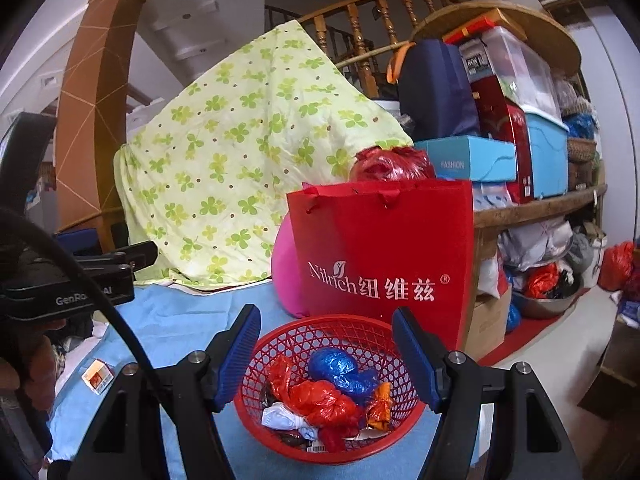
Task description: Collect trash
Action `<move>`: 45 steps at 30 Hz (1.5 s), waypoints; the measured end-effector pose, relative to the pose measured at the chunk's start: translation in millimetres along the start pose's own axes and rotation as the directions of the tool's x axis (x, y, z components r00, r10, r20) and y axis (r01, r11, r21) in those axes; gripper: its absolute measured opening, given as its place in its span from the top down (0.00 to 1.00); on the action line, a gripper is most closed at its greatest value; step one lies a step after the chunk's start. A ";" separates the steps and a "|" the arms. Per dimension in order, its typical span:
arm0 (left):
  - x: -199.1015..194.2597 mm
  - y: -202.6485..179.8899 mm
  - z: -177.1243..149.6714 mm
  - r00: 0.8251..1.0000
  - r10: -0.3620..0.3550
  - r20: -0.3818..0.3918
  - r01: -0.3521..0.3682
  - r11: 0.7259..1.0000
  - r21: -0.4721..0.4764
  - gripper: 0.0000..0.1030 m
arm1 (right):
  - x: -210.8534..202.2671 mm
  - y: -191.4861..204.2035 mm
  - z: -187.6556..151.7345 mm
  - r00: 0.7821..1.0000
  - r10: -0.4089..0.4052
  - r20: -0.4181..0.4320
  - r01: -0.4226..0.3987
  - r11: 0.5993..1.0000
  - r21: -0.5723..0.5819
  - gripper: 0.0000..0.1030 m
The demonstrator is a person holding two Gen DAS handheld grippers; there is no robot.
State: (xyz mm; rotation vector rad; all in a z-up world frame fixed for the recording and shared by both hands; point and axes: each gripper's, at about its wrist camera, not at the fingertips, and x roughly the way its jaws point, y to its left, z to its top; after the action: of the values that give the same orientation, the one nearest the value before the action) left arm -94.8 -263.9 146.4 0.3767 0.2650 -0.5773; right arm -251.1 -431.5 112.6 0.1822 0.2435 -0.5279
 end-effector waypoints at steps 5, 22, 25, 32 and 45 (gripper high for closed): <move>-15.4 9.5 -0.4 1.000 0.010 0.022 -0.010 1.000 -0.008 0.11 | -16.1 12.8 7.0 1.000 0.005 -0.002 -0.005 1.000 -0.029 0.28; -62.8 36.6 -1.0 0.996 0.046 0.079 -0.044 0.999 -0.032 0.11 | -46.3 40.9 21.1 1.000 0.022 -0.019 -0.024 0.995 -0.099 0.25; -69.5 39.6 -1.4 0.995 0.050 0.085 -0.048 0.998 -0.035 0.11 | -52.3 44.9 21.9 1.000 0.023 -0.021 -0.025 0.993 -0.115 0.25; -85.7 47.8 -3.5 0.994 0.057 0.098 -0.053 0.998 -0.043 0.09 | -63.0 49.1 24.7 0.999 0.027 -0.031 -0.030 0.992 -0.124 0.23; -103.9 53.7 -9.0 0.994 0.063 0.090 -0.059 0.997 -0.047 0.09 | -79.1 51.4 23.8 0.997 0.032 -0.074 -0.041 0.991 -0.126 0.22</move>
State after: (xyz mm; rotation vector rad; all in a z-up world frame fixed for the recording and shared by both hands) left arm -149.1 -168.9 188.7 0.3135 0.1780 -0.5263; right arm -286.3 -355.9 162.7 0.0814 0.3424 -0.4679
